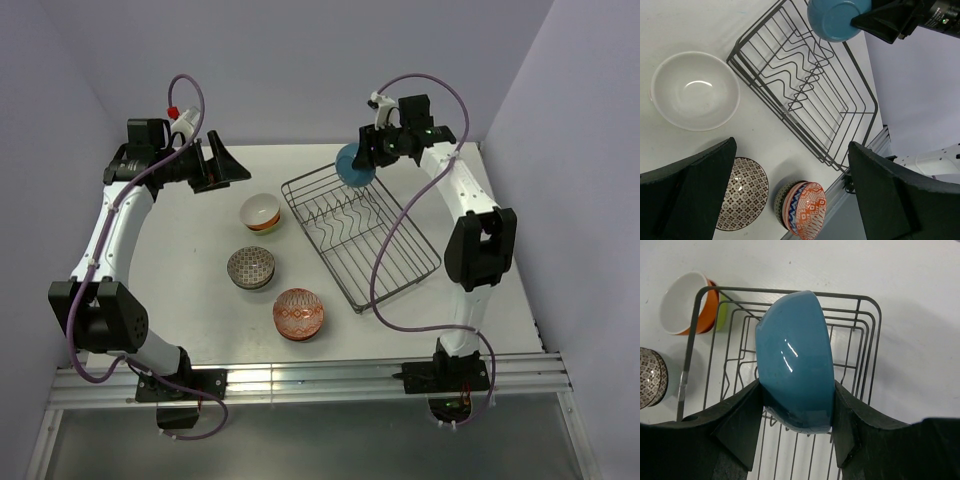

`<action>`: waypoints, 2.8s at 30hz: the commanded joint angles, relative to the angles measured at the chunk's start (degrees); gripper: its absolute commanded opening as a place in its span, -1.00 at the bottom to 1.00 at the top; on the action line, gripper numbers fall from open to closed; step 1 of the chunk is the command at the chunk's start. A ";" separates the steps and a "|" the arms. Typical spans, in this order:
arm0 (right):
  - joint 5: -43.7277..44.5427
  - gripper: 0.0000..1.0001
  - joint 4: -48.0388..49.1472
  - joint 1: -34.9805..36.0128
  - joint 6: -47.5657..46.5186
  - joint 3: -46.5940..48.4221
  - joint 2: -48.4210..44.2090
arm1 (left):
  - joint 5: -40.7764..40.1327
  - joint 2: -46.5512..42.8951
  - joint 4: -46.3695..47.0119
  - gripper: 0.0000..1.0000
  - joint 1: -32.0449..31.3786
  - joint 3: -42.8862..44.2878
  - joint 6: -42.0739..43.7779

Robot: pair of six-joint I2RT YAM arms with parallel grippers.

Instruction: Load the bowls into the dish rack

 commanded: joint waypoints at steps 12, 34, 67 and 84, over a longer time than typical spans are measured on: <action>5.86 -1.00 3.31 1.62 2.15 2.51 3.92 | 0.64 0.70 2.19 0.99 -0.13 -0.19 -1.40; 11.67 -1.00 3.49 3.30 9.09 0.05 4.45 | 0.82 2.98 1.75 0.99 -0.13 0.17 -1.49; 16.68 -0.45 2.44 4.61 11.47 -0.39 9.89 | 0.12 6.41 0.78 0.99 -0.13 0.69 -0.96; 18.17 -0.25 2.00 5.05 11.03 -0.30 12.18 | -0.50 6.50 0.61 0.99 -0.13 0.25 -0.53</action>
